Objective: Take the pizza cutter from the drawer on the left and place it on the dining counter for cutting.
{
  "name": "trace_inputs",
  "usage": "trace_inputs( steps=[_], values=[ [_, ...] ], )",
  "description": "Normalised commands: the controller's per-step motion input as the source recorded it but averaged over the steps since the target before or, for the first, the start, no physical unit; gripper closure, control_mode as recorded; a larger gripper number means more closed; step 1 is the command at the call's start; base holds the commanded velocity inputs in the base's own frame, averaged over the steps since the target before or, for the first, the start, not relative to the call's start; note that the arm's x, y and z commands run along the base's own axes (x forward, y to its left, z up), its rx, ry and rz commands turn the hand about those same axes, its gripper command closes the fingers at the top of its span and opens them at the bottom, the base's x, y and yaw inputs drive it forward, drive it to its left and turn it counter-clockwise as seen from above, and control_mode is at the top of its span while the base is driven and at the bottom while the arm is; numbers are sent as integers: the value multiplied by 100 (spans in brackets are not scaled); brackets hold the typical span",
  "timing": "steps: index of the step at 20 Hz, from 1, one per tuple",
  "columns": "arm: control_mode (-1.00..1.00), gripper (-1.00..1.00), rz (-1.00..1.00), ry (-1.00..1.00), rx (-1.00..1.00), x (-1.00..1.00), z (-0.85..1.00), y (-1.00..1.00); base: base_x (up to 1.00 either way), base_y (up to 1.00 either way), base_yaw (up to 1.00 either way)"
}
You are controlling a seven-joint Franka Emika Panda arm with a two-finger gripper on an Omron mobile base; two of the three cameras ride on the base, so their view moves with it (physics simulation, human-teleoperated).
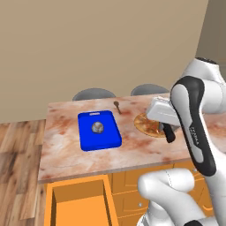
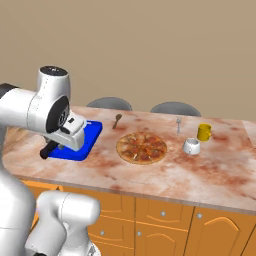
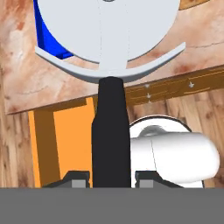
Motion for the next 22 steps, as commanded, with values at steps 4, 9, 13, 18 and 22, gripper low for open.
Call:
trace_inputs(
  steps=[4,9,13,18,22],
  values=[
    [-100,100,2,-5,-3,40,-42,-26,0,0,0],
    [-100,100,2,0,-13,18,-58,-12,0,0,0],
    [-100,100,2,0,-9,19,-39,-19,0,0,0],
    [-100,100,1,0,-4,26,-28,-24,0,0,0],
    [-100,100,2,0,0,42,-27,-32,0,0,0]
  ],
)
